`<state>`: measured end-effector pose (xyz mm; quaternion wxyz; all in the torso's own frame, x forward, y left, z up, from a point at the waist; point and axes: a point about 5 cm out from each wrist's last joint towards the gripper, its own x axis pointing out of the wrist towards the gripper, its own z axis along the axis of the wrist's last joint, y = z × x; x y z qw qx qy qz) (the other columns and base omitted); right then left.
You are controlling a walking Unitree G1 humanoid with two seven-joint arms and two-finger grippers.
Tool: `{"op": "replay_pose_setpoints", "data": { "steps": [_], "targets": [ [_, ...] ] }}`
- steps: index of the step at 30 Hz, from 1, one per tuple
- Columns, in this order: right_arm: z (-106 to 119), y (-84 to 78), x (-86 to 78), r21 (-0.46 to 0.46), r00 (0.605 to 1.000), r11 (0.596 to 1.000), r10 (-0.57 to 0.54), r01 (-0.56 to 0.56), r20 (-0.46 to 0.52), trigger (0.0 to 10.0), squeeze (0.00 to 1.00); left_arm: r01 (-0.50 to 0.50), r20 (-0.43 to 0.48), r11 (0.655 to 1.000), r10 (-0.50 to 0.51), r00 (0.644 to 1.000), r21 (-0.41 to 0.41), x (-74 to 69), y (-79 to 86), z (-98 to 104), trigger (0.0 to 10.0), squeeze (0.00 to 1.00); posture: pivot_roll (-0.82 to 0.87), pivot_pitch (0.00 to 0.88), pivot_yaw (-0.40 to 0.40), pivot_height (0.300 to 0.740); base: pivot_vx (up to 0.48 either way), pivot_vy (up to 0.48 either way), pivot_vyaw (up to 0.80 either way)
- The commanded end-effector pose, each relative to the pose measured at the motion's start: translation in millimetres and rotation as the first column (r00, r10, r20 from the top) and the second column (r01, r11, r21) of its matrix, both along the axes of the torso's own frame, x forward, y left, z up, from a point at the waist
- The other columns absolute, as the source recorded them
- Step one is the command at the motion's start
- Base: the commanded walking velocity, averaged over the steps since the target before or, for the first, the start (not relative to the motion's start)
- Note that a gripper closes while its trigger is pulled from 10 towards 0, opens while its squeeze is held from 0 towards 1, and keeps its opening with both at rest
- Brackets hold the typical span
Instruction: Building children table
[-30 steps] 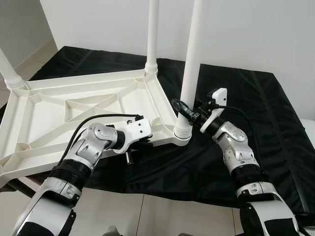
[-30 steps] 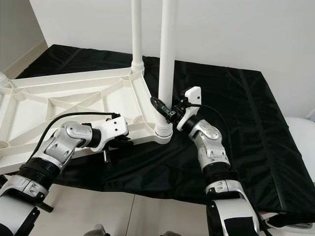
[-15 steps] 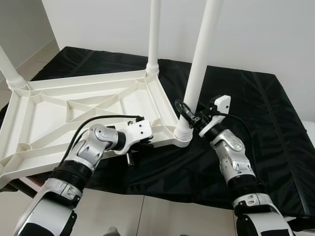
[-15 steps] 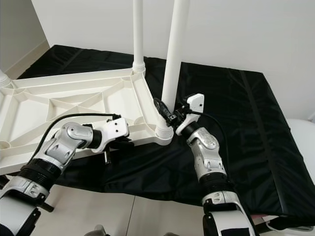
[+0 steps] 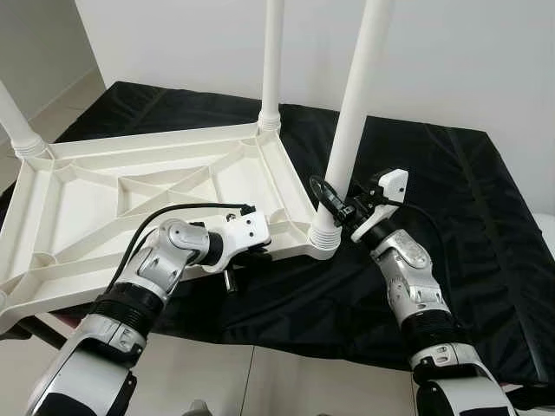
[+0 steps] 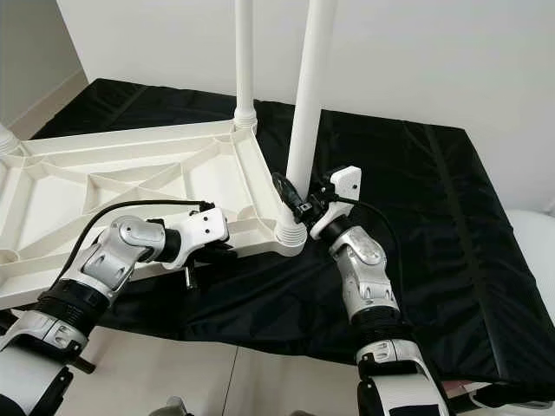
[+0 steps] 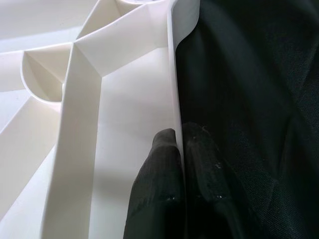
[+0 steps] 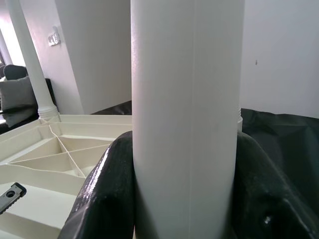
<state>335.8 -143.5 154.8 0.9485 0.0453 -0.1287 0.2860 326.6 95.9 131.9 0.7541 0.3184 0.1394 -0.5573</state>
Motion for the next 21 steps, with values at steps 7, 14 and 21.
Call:
{"op": "replay_pose_setpoints", "data": {
  "steps": [7, 14, 21],
  "targets": [
    [-33.0, -15.8, -8.6, -0.038, 0.988, 0.997, -0.073, 0.068, -0.139, 10.0, 0.00, -0.121, 0.111, 0.993, 0.122, 0.986, -0.016, 7.5, 7.9, 6.2, 10.0, 0.00, 0.01, 0.027, -0.023, 0.740, 0.000, 0.000, 0.00],
    [-37.6, -17.0, -14.7, -0.036, 0.987, 0.996, -0.084, 0.080, -0.134, 10.0, 0.00, -0.125, 0.113, 0.992, 0.126, 0.986, -0.019, 8.1, 8.8, 7.4, 10.0, 0.00, 0.01, 0.028, -0.023, 0.740, 0.000, 0.000, 0.00],
    [-44.3, -19.3, -22.4, -0.027, 0.985, 0.996, -0.089, 0.086, -0.148, 10.0, 0.00, -0.127, 0.111, 0.992, 0.128, 0.986, -0.016, 7.9, 10.1, 7.1, 10.0, 0.00, 0.01, 0.032, -0.020, 0.740, 0.000, 0.000, 0.00]
  ]
}}
